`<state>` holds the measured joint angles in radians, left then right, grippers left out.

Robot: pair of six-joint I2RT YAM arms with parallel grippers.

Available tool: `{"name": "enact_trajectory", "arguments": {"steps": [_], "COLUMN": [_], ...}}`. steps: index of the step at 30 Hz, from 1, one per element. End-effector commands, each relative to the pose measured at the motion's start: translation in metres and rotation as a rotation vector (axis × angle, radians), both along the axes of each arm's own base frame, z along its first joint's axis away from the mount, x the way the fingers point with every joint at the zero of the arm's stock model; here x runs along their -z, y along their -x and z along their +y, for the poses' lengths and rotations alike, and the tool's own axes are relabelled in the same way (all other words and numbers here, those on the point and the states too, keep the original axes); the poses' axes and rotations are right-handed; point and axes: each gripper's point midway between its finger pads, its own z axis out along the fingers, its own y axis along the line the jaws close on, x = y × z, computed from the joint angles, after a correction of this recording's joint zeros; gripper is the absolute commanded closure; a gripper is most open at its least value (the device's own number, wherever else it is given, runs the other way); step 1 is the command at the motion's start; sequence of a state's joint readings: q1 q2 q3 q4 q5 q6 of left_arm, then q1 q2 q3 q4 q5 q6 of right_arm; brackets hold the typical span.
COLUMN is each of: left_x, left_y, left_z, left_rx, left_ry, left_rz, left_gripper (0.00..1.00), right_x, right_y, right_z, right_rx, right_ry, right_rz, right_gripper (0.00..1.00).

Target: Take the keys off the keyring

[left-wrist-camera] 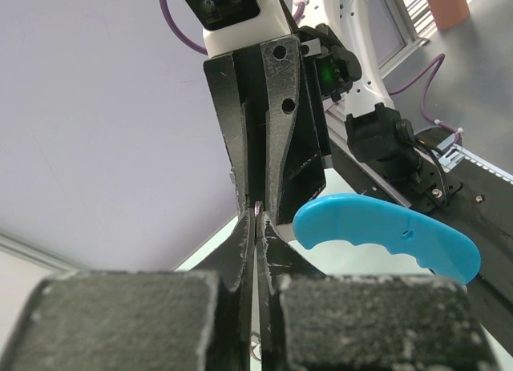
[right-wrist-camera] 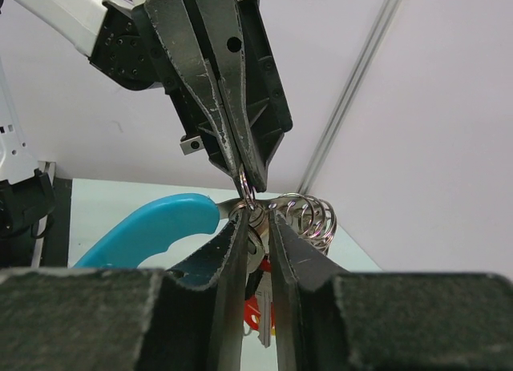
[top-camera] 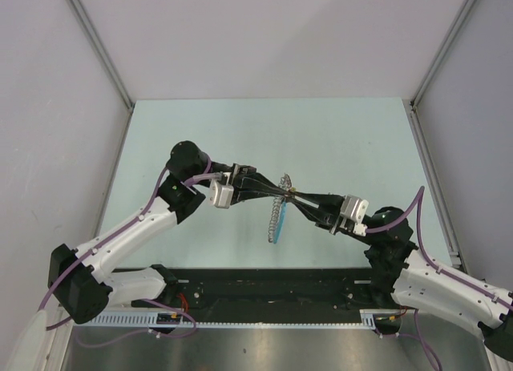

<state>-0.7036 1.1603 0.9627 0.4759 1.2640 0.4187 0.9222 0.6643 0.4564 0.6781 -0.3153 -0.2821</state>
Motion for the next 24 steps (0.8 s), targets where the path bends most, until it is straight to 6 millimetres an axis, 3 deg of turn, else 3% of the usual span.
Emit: {"name": "enact_trajectory", "arguments": {"steps": [1, 18, 21, 24], "left_x": [-0.0122, -0.0101, -0.009, -0.0067], "left_y": [0.002, -0.0026, -0.0032, -0.0046], "left_z": [0.0028, 0.0004, -0.0001, -0.0008], "left_rx": [0.002, -0.006, -0.006, -0.01], "left_ry": [0.037, 0.022, 0.018, 0.01], "left_rz": [-0.05, -0.045, -0.04, -0.028], "left_gripper": [1.0, 1.0, 1.0, 1.0], "right_x": [-0.0366, -0.0369, -0.0361, -0.0365], "right_y": [0.0094, 0.0128, 0.0125, 0.0122], "right_z": [-0.0075, -0.0049, -0.0031, -0.0017], "right_rx": [-0.014, -0.028, -0.031, -0.034], "right_ry": [-0.092, -0.089, -0.086, -0.088], "right_rz": [-0.065, -0.065, -0.066, -0.073], "right_gripper": [0.79, 0.8, 0.85, 1.0]}}
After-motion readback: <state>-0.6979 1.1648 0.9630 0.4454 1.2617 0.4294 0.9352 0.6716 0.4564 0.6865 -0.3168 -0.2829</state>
